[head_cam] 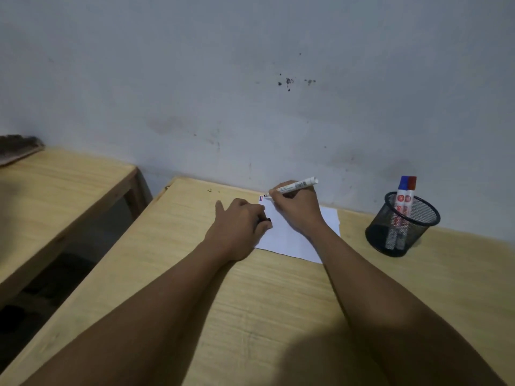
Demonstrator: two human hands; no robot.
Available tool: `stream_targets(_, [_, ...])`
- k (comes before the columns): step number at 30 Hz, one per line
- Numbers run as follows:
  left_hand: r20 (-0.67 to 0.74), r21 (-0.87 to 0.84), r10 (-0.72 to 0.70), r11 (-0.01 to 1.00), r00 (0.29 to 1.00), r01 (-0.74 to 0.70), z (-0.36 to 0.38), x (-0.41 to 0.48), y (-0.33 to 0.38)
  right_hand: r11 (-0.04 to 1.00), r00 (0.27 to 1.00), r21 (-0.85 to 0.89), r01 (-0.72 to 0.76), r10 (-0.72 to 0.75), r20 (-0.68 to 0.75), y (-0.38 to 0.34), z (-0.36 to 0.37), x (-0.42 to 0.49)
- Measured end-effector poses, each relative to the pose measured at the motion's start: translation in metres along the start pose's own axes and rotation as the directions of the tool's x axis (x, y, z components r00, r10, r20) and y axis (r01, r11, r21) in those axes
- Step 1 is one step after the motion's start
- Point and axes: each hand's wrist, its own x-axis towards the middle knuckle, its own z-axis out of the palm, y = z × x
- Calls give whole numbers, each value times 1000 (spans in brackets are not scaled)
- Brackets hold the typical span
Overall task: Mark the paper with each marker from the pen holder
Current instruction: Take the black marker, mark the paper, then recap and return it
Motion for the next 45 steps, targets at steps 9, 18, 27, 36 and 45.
stream_targets(9, [-2,-5,-16,1000,1000,16,1,2,0,999,999,25,-48,48,7,11,0,12])
stream_targets(18, [-14,5,-9,1000,1000,9,1,3,0,1000,1000,-6,-12,12,8,13,2,15])
stream_targets(27, [-19,-5,-18,1000,1000,18,2,3,0,1000,1000,-11,2,-2,14,12,2,14])
stream_targets(36, [-20,-4,-18,1000,1000,17,3,4,-1,999,998,10,-44,44,35,9,0,12])
stream_targets(45, [-20,10,-19,1000,1000,19,3,5,-1,999,997,19,-50,49,67,4,-2,9])
